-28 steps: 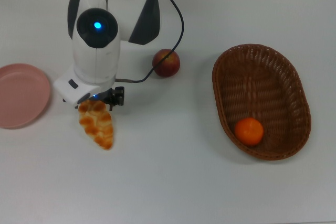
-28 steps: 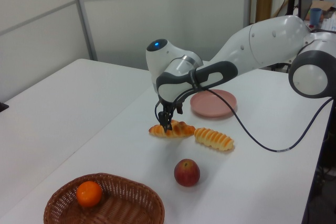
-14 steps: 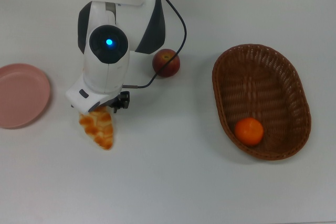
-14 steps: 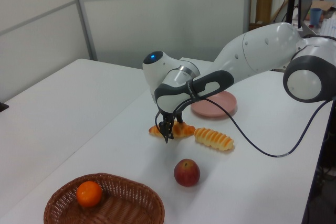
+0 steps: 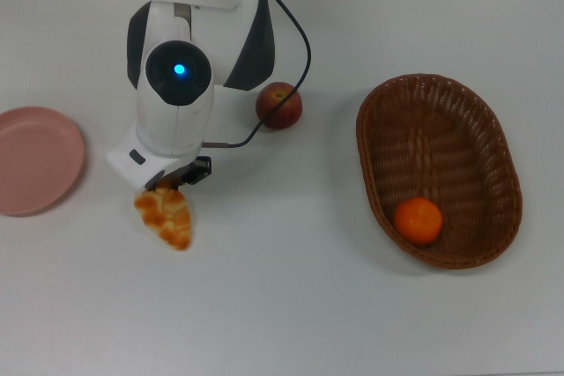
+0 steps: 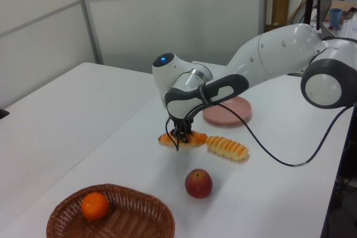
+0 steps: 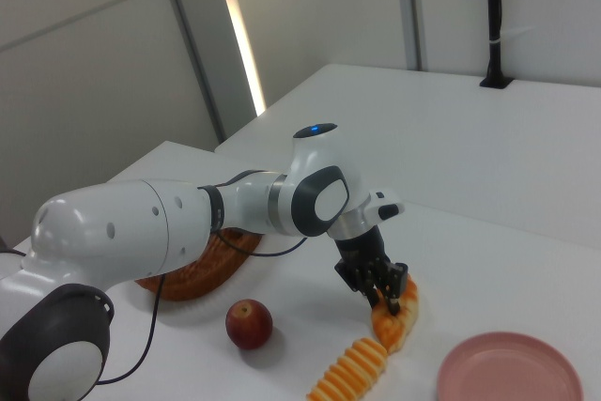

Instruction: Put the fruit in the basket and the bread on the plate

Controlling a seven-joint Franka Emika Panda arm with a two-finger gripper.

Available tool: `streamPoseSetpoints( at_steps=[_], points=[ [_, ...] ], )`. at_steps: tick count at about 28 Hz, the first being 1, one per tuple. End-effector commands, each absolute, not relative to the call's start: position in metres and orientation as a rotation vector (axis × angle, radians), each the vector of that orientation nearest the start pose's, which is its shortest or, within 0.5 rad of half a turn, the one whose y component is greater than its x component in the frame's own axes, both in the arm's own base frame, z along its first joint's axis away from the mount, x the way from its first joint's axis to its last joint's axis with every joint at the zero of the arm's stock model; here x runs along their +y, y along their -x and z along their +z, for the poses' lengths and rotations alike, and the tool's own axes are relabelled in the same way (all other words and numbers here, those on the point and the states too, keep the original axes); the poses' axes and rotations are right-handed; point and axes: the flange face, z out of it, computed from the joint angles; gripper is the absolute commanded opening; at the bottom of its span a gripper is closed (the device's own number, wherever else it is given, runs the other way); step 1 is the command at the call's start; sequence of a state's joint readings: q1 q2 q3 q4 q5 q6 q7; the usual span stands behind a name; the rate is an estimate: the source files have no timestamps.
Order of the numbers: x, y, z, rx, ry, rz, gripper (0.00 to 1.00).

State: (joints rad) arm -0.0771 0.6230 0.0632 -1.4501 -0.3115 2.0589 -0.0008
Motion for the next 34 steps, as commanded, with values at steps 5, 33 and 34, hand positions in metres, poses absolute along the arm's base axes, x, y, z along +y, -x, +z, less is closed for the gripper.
streamPoseSetpoints(
  at_steps=[5,33,34],
  points=[
    [-0.043,-0.715,0.331,-0.228,3.374,-0.018,0.00],
    [-0.251,-0.662,0.369,0.121,3.444,0.041,1.00],
    [-0.251,-0.662,0.369,0.119,3.444,0.042,1.00]
  ],
)
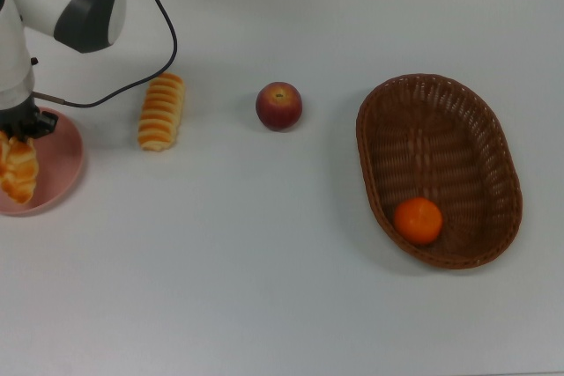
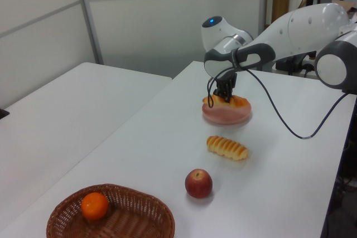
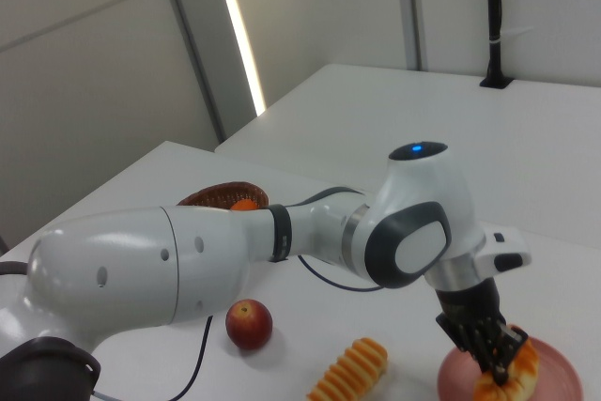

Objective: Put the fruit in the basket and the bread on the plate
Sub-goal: 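Carry the braided roll onto the pink plate and release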

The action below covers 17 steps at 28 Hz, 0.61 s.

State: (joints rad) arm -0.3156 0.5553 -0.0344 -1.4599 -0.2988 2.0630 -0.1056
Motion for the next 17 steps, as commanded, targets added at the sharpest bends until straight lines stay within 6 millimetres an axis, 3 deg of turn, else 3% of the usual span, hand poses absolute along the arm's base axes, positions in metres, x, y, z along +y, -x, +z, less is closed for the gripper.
streamPoseSetpoints(
  at_steps=[1,8,12,14,16,17],
  points=[
    [-0.251,-0.662,0.370,0.120,3.443,0.039,1.00],
    [-0.255,-0.661,0.378,0.149,3.435,0.017,1.00],
    [-0.241,-0.665,0.387,0.144,3.410,0.004,1.00],
    [-0.224,-0.669,0.391,0.122,3.388,-0.002,1.00],
    [-0.190,-0.681,0.397,0.048,3.372,-0.033,1.00],
    [-0.164,-0.686,0.397,-0.011,3.362,-0.018,1.00]
  ],
)
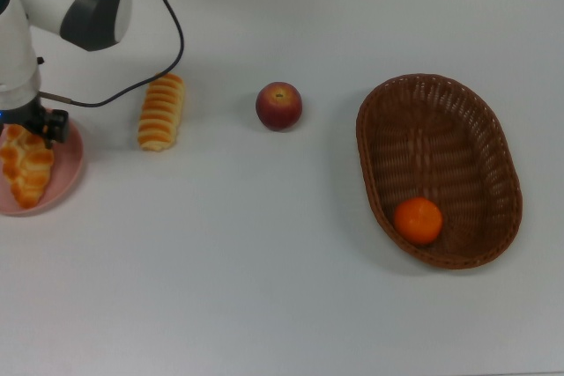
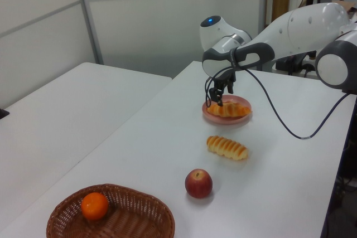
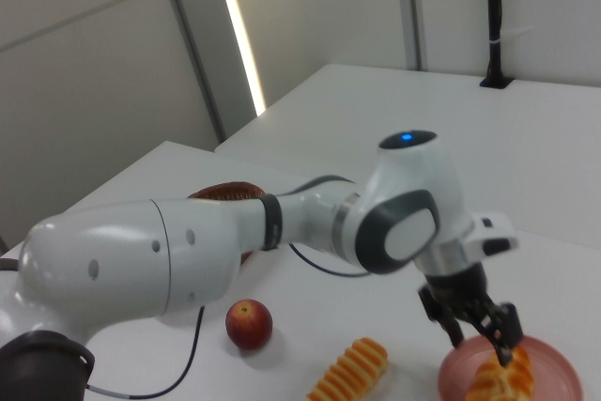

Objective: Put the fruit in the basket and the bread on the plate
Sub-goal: 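Carry the braided roll onto the pink plate and release, then move the gripper down and grasp the red apple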

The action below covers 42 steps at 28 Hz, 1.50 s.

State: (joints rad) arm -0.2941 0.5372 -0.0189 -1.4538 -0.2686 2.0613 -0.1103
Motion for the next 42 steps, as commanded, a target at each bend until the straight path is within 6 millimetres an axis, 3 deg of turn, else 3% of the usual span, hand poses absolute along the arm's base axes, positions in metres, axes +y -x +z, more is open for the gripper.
streamPoseSetpoints(
  at_steps=[1,4,5,8,9,17,25,28,35,42],
  points=[
    [-0.152,-0.688,0.398,-0.037,3.356,-0.002,1.00],
    [-0.104,-0.690,0.399,-0.142,3.334,0.064,1.00],
    [-0.078,-0.687,0.406,-0.195,3.320,0.108,1.00],
    [-0.039,-0.679,0.409,-0.285,3.293,0.221,1.00],
    [-0.011,-0.672,0.410,-0.349,3.275,0.309,1.00],
    [0.078,-0.639,0.405,-0.565,3.220,0.633,1.00],
    [0.158,-0.609,0.382,-0.779,3.184,0.834,1.00],
    [0.175,-0.602,0.374,-0.831,3.184,0.869,1.00],
    [0.189,-0.600,0.351,-0.884,3.185,0.915,1.00],
    [0.185,-0.605,0.322,-0.938,3.224,0.973,1.00]
  ],
)
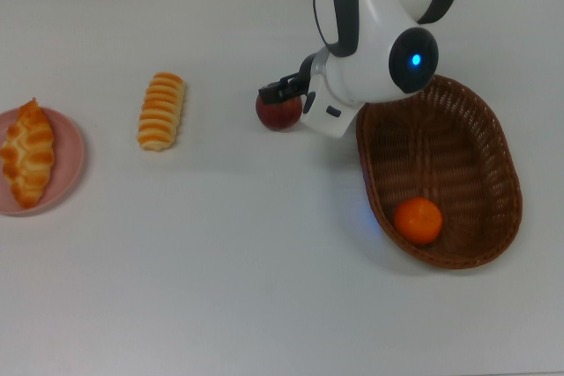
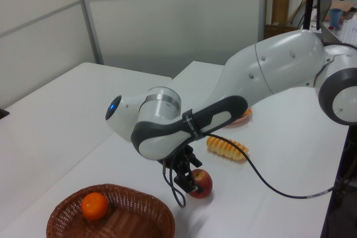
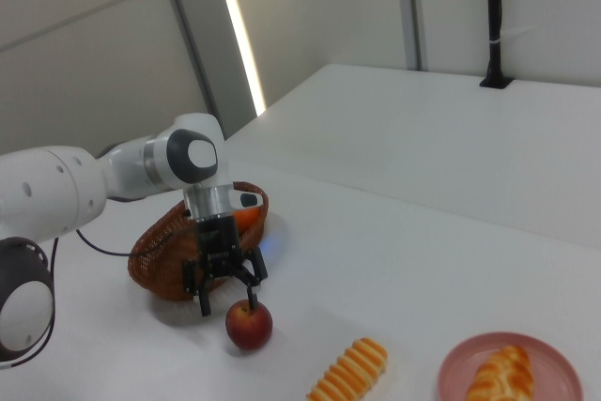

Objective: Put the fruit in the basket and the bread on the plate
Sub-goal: 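Move the gripper down and grasp the red apple, then carry the apple into the wicker basket and release it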

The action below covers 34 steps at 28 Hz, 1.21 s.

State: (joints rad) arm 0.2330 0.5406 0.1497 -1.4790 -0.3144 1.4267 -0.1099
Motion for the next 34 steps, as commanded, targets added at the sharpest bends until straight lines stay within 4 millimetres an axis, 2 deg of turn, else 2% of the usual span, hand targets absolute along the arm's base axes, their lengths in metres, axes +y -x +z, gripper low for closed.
streamPoseSetpoints(
  at_steps=[1,5,10,12,14,16,17,21,22,24,26,27,29,30,34],
  points=[
    [0.184,-0.607,0.321,-0.943,3.232,0.963,1.00],
    [0.182,-0.610,0.307,-0.968,3.250,0.943,1.00],
    [0.177,-0.613,0.299,-0.981,3.278,0.943,0.99],
    [0.175,-0.616,0.296,-0.976,3.283,0.919,0.65],
    [0.174,-0.618,0.298,-0.955,3.288,0.907,0.26],
    [0.175,-0.618,0.300,-0.937,3.295,0.897,0.05],
    [0.174,-0.619,0.301,-0.923,3.301,0.894,0.00],
    [0.175,-0.620,0.308,-0.909,3.306,0.869,0.00],
    [0.174,-0.624,0.325,-0.882,3.315,0.813,0.00],
    [0.171,-0.631,0.345,-0.827,3.303,0.743,0.00],
    [0.176,-0.633,0.364,-0.799,3.280,0.679,0.00],
    [0.184,-0.634,0.384,-0.792,3.266,0.608,0.00],
    [0.194,-0.635,0.400,-0.799,3.260,0.550,0.00],
    [0.211,-0.634,0.410,-0.837,3.253,0.500,0.00],
    [0.256,-0.629,0.422,-0.882,3.227,0.328,0.00]
  ],
)
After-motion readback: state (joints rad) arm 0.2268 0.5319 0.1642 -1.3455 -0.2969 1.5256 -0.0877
